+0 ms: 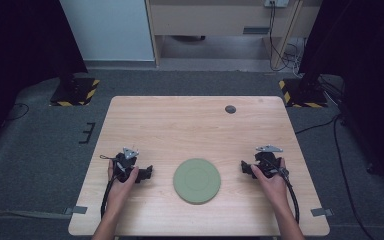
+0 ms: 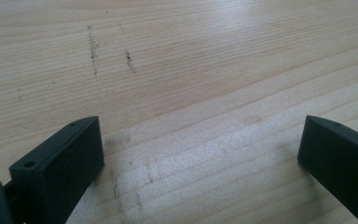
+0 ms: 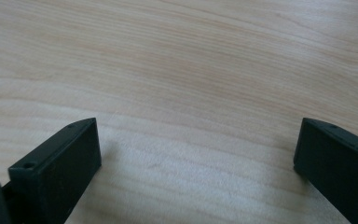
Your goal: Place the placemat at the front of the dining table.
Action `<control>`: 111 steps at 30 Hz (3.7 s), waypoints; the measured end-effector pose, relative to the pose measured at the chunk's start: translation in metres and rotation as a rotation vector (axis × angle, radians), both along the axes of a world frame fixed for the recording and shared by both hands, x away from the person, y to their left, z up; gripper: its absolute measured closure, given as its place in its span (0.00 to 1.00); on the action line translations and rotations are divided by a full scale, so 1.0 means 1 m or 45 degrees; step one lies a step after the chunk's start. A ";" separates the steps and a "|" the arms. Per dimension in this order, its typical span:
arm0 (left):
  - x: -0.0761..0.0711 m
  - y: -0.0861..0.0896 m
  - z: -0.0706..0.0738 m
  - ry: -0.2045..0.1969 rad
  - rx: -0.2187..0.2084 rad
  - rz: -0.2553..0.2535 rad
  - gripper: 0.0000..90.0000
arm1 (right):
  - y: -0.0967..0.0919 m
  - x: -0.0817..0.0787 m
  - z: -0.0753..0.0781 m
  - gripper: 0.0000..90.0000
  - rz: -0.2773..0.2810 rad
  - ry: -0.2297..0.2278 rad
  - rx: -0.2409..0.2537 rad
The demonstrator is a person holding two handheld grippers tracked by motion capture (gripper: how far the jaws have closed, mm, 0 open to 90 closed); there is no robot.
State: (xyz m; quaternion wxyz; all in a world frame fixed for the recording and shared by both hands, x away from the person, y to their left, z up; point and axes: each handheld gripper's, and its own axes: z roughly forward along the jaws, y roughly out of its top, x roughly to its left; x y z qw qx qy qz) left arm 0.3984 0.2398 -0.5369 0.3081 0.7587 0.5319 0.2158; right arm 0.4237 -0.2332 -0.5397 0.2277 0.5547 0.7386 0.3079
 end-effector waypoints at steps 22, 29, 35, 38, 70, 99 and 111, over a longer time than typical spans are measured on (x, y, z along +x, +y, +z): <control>-0.029 -0.012 0.010 -0.049 -0.033 -0.232 0.03 | 0.027 -0.055 0.012 0.06 0.324 -0.043 0.005; -0.032 -0.025 0.010 -0.052 -0.080 -0.268 0.03 | 0.043 -0.062 0.014 0.06 0.393 -0.062 -0.004; -0.035 -0.037 0.010 -0.045 -0.067 -0.314 0.03 | 0.053 -0.065 0.014 0.05 0.431 -0.069 -0.005; -0.035 -0.039 0.011 -0.042 -0.075 -0.315 0.03 | 0.057 -0.066 0.015 0.05 0.443 -0.076 -0.005; -0.042 -0.068 0.006 -0.031 -0.054 -0.399 0.02 | 0.073 -0.071 0.011 0.05 0.508 -0.087 -0.037; -0.040 -0.069 0.005 -0.042 -0.047 -0.355 0.00 | 0.076 -0.068 0.010 0.01 0.459 -0.091 -0.040; -0.039 -0.070 0.004 -0.047 -0.052 -0.336 0.00 | 0.076 -0.066 0.010 0.01 0.443 -0.099 -0.045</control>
